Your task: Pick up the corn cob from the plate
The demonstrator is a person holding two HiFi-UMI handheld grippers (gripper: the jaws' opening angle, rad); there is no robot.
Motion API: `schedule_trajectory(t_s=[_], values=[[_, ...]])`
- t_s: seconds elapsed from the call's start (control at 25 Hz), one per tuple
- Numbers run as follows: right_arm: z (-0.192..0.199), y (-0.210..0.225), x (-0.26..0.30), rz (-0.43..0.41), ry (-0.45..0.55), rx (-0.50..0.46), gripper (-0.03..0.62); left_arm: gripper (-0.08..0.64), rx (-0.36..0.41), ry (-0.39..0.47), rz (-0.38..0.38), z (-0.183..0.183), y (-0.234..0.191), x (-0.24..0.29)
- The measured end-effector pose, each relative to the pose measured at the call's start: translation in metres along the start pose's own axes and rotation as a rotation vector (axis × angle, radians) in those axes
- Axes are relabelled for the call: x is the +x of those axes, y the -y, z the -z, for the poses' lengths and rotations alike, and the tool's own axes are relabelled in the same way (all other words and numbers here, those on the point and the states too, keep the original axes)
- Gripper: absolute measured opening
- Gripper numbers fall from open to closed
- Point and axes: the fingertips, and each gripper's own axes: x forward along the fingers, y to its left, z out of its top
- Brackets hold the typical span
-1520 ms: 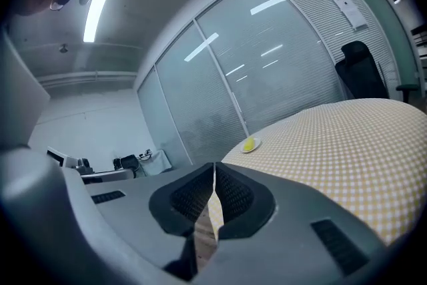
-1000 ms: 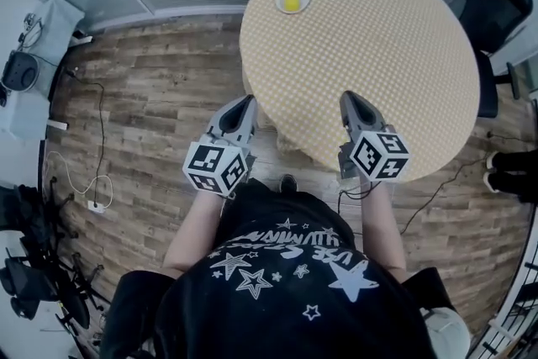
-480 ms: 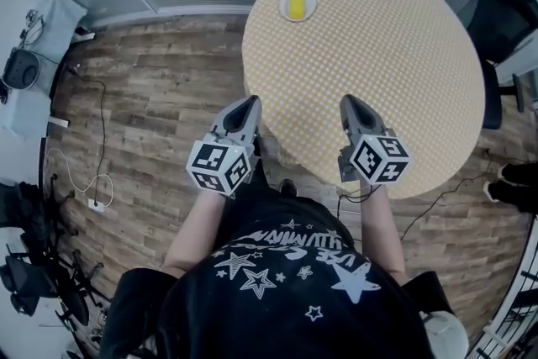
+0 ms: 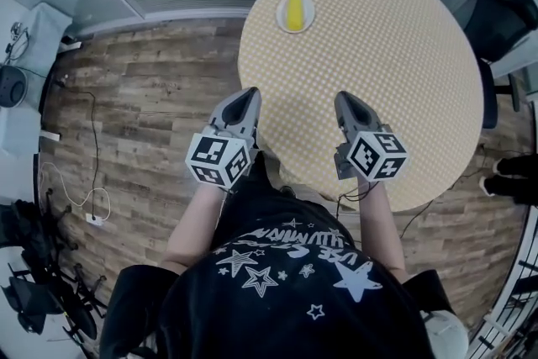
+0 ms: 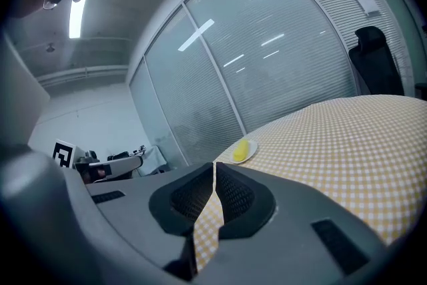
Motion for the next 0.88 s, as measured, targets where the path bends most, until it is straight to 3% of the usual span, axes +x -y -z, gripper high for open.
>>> schedule_trajectory(t_s=[0.52,0.88], values=[[-0.036,0.005,0.103,0.064,-0.005,0.022,0.029,0.009,0.004,-0.029,0.082,-0.036,-0.081,0.086],[-0.059,0.014,0.179,0.153,-0.041,0.030,0.031,0.009,0.007,-0.082,0.141,-0.047,-0.134,0.135]])
